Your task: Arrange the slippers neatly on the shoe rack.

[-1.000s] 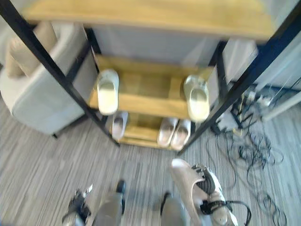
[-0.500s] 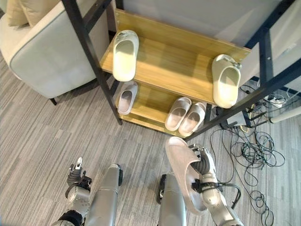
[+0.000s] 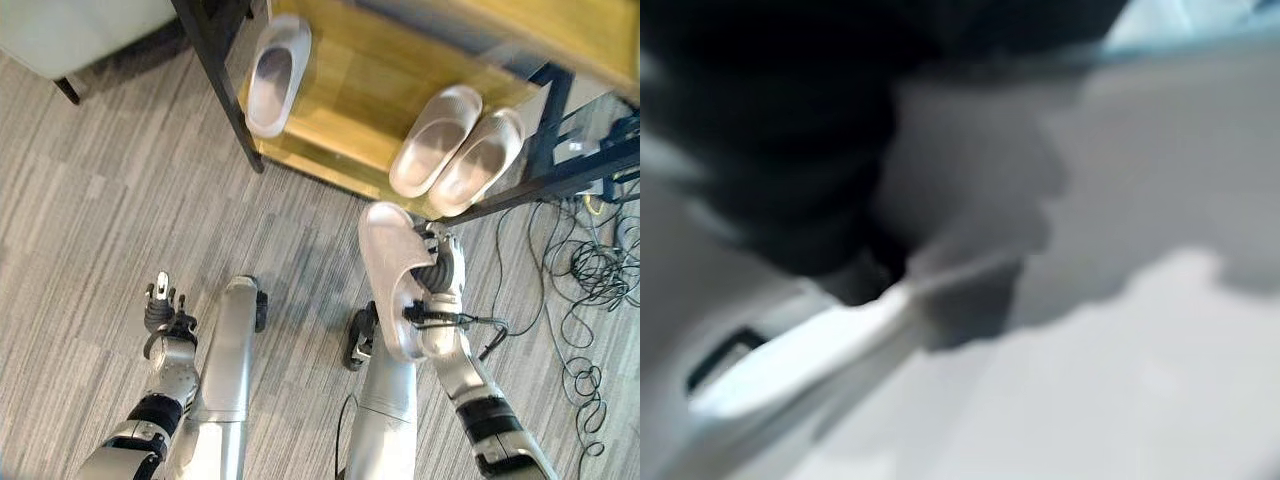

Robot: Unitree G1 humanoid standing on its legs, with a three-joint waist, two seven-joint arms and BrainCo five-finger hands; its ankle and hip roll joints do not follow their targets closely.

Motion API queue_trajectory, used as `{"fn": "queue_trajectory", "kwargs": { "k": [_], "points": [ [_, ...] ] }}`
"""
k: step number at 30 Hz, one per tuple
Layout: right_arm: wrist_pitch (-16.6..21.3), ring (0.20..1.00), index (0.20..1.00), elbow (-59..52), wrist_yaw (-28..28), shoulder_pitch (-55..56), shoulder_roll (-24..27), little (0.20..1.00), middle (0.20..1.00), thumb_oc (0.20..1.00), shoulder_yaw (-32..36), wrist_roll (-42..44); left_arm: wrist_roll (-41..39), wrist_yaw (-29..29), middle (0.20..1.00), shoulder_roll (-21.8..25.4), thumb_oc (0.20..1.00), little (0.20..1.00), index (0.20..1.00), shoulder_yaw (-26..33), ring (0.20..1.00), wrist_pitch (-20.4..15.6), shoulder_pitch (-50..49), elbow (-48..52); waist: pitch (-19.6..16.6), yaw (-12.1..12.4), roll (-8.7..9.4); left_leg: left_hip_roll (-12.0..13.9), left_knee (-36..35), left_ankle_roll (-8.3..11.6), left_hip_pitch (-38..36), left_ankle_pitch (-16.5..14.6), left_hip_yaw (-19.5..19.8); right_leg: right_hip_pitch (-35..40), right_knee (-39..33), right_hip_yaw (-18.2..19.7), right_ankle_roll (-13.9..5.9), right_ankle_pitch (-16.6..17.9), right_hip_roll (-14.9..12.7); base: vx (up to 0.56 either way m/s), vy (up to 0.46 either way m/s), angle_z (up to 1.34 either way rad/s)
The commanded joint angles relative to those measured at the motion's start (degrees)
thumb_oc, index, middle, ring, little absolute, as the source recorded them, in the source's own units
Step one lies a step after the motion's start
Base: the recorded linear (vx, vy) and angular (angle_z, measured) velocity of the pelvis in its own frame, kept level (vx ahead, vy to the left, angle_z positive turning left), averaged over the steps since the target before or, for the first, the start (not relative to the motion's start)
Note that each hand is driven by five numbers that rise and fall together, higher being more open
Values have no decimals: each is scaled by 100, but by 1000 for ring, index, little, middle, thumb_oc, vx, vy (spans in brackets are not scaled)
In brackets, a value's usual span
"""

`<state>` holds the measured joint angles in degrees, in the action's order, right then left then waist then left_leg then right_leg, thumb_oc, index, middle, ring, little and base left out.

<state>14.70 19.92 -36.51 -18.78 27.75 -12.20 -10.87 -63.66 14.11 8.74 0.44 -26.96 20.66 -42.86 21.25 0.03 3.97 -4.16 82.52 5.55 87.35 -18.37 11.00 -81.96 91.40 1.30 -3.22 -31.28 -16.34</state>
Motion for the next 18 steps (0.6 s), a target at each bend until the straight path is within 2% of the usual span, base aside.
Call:
{"fn": "queue_trajectory", "kwargs": {
  "k": [1,3,8,13,18],
  "points": [
    [117,200,200,-443,-266,175,121,200,200,200,82,143,-327,1,1000,-157,1000,1000,1000,-52,1000,-248,-203,-288,-453,-44,-114,59,-249,-230,-150,-399,396,41,-421,514,99,67,130,90,42,1],
    [63,200,200,-446,-346,-79,160,200,200,200,165,74,-284,2,1000,-174,1000,1000,1000,-164,1000,-251,-159,-208,-426,-46,-111,-61,220,-228,254,-530,364,-416,45,662,102,-38,122,115,28,7],
    [13,200,200,-368,-435,-623,139,200,200,200,209,81,-168,-33,1000,-163,1000,1000,1000,-390,1000,-142,-243,-133,-189,31,-52,-65,476,-228,260,-724,222,-517,335,795,128,-94,130,61,15,7],
    [-13,200,200,-107,-323,-1642,421,200,200,200,-42,439,-272,-55,1000,-80,1000,1000,1000,-514,1000,-108,-139,97,96,138,-32,-70,436,-238,260,-717,140,-592,321,864,86,4,146,1,37,1],
    [-80,200,200,87,-304,-2126,593,200,200,200,-97,478,-237,-99,1000,-28,1000,1000,1000,-633,1000,-132,-127,399,269,175,-21,-77,581,-222,260,-761,112,-646,479,904,92,-3,137,20,6,0]
  ]
}}
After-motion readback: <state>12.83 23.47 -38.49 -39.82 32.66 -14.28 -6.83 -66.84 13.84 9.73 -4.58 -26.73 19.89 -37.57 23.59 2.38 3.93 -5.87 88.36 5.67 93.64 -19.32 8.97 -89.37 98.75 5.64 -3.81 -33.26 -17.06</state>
